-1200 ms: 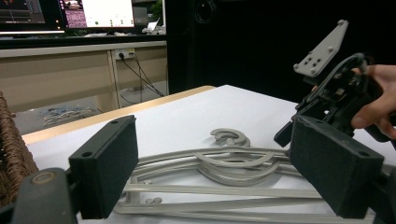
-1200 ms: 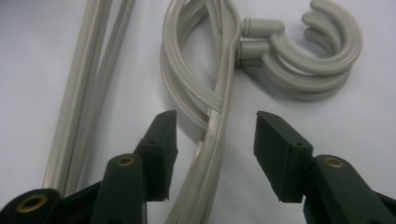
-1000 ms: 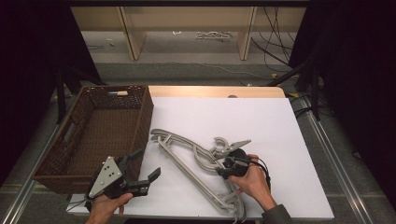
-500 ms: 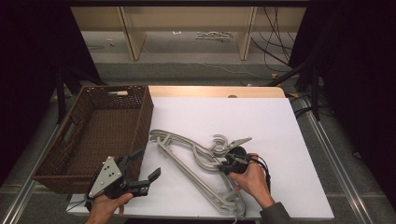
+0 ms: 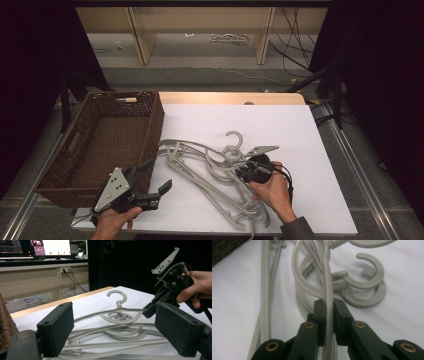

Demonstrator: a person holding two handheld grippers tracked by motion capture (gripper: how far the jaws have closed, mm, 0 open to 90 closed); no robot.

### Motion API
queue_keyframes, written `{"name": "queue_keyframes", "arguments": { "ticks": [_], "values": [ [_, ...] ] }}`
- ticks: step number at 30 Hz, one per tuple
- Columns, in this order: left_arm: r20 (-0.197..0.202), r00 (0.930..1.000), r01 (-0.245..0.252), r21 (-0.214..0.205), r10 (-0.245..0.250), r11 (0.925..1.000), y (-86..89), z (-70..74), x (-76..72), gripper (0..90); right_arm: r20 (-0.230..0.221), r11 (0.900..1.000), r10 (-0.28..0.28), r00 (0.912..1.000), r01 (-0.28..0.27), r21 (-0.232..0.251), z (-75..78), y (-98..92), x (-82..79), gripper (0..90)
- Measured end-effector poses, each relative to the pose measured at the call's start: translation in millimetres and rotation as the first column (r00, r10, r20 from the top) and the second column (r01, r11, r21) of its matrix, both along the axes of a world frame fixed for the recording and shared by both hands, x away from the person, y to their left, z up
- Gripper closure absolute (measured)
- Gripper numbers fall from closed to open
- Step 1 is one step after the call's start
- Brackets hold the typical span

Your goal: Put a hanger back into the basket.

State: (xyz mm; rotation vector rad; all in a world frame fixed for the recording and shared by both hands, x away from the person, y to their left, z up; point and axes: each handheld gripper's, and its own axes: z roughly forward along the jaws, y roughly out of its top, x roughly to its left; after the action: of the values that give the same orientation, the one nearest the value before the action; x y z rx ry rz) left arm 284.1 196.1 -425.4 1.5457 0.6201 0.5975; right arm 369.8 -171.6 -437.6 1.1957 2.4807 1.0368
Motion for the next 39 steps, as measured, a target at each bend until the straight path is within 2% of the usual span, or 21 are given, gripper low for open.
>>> {"name": "queue_keyframes", "arguments": {
  "ticks": [2,3,6,7,10,13,15,16,17,20,22,23,24,26,29,30,32,34,35,37,39],
  "values": [
    [-0.003,1.0000,0.000,-0.003,0.000,1.0000,-0.1,0.0,-0.2,15.5,0.018,1.0000,0.000,0.9998,0.000,0.000,0.1,-1.4,0.4,82.2],
    [-0.005,1.0000,-0.001,-0.005,0.001,1.0000,-0.2,-0.1,-0.3,15.6,0.000,1.0000,0.006,1.0000,-0.006,0.002,4.0,-4.4,0.2,82.2],
    [-0.007,1.0000,-0.002,-0.007,0.002,1.0000,-0.1,0.0,-0.4,15.5,0.002,0.9999,0.011,0.9999,-0.011,0.009,6.4,-6.9,-0.9,82.3],
    [-0.007,1.0000,-0.002,-0.008,0.002,1.0000,-0.1,0.0,-0.4,15.5,0.018,0.9995,0.024,0.9996,-0.024,0.019,8.8,-8.6,-2.8,82.4],
    [-0.011,0.9999,-0.006,-0.004,0.006,1.0000,-1.0,0.0,0.3,15.6,0.008,0.9988,0.047,0.9989,-0.047,0.017,12.8,-10.4,-5.6,82.4],
    [-0.019,0.9998,-0.010,0.015,0.010,0.9998,-4.4,-0.7,3.0,15.7,0.049,0.9976,0.062,0.9968,-0.064,0.028,14.8,-11.8,-8.6,82.4],
    [-0.022,0.9997,-0.008,0.022,0.009,0.9997,-7.6,0.8,5.7,15.7,0.065,0.9967,0.079,0.9947,-0.080,0.014,17.1,-14.0,-10.9,82.4],
    [-0.021,0.9998,-0.007,0.027,0.007,0.9996,-9.7,2.1,7.5,15.8,0.049,0.9970,0.074,0.9961,-0.075,0.020,19.2,-14.1,-13.7,82.5],
    [-0.025,0.9997,-0.002,0.032,0.003,0.9995,-12.1,3.2,9.3,15.8,0.044,0.9946,0.103,0.9937,-0.103,-0.002,22.8,-18.0,-15.7,82.4],
    [-0.042,0.9991,0.013,0.077,-0.009,0.9970,-21.7,6.1,16.0,16.0,0.064,0.9923,0.124,0.9903,-0.124,-0.003,24.4,-20.4,-17.5,82.4],
    [-0.050,0.9986,0.023,0.111,-0.018,0.9935,-30.0,8.1,21.0,16.1,0.058,0.9917,0.129,0.9900,-0.129,-0.007,27.3,-22.5,-21.2,82.5],
    [-0.057,0.9981,0.031,0.130,-0.024,0.9910,-33.9,9.8,23.7,16.1,0.084,0.9913,0.131,0.9878,-0.132,0.004,27.0,-22.4,-22.1,82.5],
    [-0.066,0.9973,0.040,0.144,-0.031,0.9887,-38.2,11.5,26.6,16.1,0.095,0.9913,0.132,0.9867,-0.132,-0.008,27.8,-22.9,-23.9,82.5],
    [-0.070,0.9958,0.070,0.167,-0.059,0.9835,-47.2,14.6,32.7,16.1,0.070,0.9881,0.153,0.9857,-0.152,-0.019,32.8,-24.4,-28.0,82.5],
    [-0.099,0.9909,0.110,0.195,-0.092,0.9745,-61.8,19.0,41.3,16.1,0.085,0.9832,0.182,0.9797,-0.180,-0.032,36.6,-25.5,-33.6,82.5],
    [-0.103,0.9901,0.114,0.203,-0.095,0.9724,-66.0,20.6,44.2,16.4,0.099,0.9782,0.206,0.9735,-0.203,-0.046,38.3,-26.3,-37.2,82.5],
    [-0.131,0.9848,0.141,0.224,-0.114,0.9642,-74.8,22.8,49.3,16.5,0.110,0.9798,0.199,0.9739,-0.195,-0.044,37.8,-25.7,-39.7,82.5],
    [-0.158,0.9782,0.172,0.252,-0.135,0.9523,-85.6,23.8,54.2,16.3,0.089,0.9752,0.219,0.9717,-0.214,-0.056,41.1,-27.0,-45.2,82.5],
    [-0.158,0.9782,0.172,0.252,-0.135,0.9523,-85.6,23.8,54.2,16.5,0.110,0.9765,0.214,0.9706,-0.210,-0.048,40.3,-26.3,-46.6,82.5],
    [-0.179,0.9734,0.189,0.271,-0.143,0.9438,-91.2,23.0,56.7,16.8,0.097,0.9745,0.222,0.9702,-0.217,-0.056,42.0,-27.1,-48.2,82.5],
    [-0.195,0.9700,0.198,0.287,-0.145,0.9373,-95.7,22.2,58.1,18.4,0.108,0.9708,0.236,0.9657,-0.230,-0.068,42.5,-26.4,-51.9,82.5]
  ]
}}
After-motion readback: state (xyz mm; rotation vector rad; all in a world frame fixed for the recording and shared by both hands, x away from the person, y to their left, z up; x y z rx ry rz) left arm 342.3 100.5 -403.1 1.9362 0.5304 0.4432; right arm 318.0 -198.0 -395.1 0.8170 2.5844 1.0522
